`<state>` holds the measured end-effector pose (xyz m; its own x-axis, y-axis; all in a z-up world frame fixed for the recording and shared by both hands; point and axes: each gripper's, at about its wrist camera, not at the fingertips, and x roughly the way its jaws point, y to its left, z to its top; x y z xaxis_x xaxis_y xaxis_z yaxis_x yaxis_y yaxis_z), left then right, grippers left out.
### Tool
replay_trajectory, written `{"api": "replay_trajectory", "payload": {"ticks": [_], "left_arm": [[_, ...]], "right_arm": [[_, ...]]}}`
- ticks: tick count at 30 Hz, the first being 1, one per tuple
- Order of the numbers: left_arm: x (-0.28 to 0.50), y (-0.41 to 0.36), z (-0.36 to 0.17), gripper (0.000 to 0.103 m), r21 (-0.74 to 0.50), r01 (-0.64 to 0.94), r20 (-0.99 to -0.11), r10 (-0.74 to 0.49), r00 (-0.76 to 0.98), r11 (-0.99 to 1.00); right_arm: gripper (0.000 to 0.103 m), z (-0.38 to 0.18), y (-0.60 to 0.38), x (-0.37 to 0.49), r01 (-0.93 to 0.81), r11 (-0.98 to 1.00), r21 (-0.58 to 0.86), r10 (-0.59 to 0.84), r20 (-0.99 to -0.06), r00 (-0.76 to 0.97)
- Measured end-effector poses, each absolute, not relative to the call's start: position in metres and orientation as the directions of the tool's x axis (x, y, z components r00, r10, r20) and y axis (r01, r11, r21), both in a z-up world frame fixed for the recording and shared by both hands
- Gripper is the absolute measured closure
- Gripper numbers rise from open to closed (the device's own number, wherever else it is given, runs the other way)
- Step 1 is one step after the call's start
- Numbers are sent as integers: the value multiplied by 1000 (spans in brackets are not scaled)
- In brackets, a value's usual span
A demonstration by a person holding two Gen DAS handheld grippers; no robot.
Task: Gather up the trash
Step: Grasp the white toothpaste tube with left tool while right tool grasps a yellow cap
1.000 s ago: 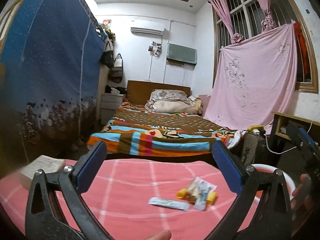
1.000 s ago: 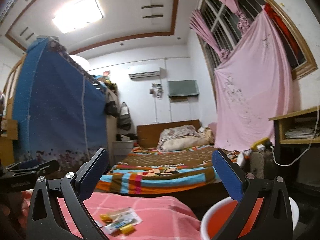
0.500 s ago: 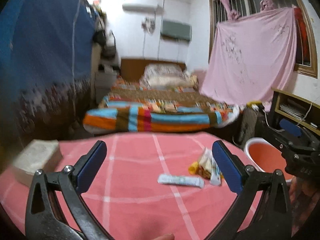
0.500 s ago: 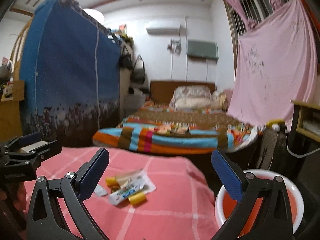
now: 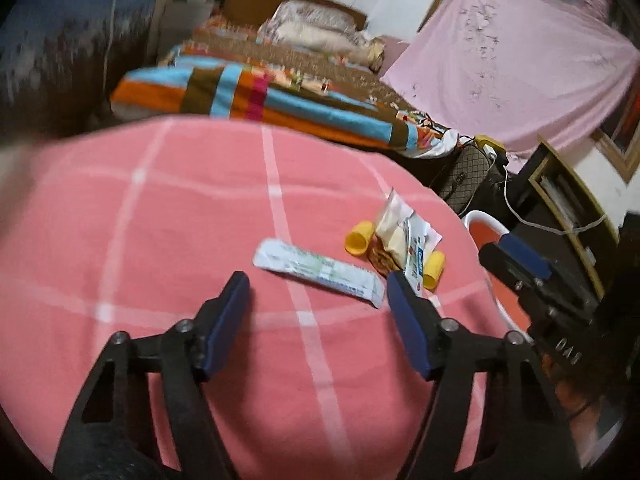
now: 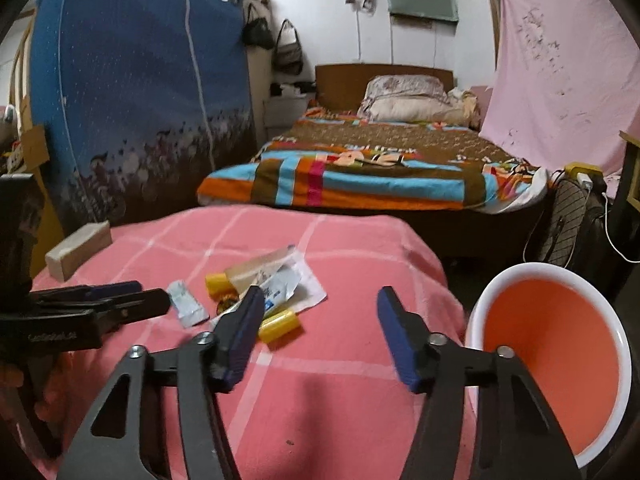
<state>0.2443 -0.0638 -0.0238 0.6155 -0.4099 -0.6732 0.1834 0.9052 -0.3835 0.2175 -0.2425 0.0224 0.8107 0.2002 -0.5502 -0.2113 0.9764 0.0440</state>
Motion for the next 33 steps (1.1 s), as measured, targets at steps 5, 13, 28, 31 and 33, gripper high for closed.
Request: {"api": "replay_trajectory", "payload": {"ticks": [5, 13, 28, 31, 33], "left_arm": [[250, -72, -26, 63, -428, 127, -683, -412, 603, 895], [258, -85, -27, 100, -389, 96, -717, -367, 593, 916], [254, -81, -18, 103, -397, 126, -677, -383, 629, 909], [250, -78, -14, 103, -386, 136, -664, -377, 646, 912], [246, -77, -11, 103, -382, 142, -650, -374, 661, 913]], "right_arm": [[50, 18, -243, 222, -224, 973, 59, 217, -577, 788], [56, 13, -242, 230, -278, 956, 91, 273, -612, 742], [74, -1, -230, 247, -347, 931, 109, 321, -696, 642], [74, 1, -232, 244, -348, 931, 112, 327, -680, 656], [74, 5, -235, 239, -342, 932, 120, 334, -653, 680]]}}
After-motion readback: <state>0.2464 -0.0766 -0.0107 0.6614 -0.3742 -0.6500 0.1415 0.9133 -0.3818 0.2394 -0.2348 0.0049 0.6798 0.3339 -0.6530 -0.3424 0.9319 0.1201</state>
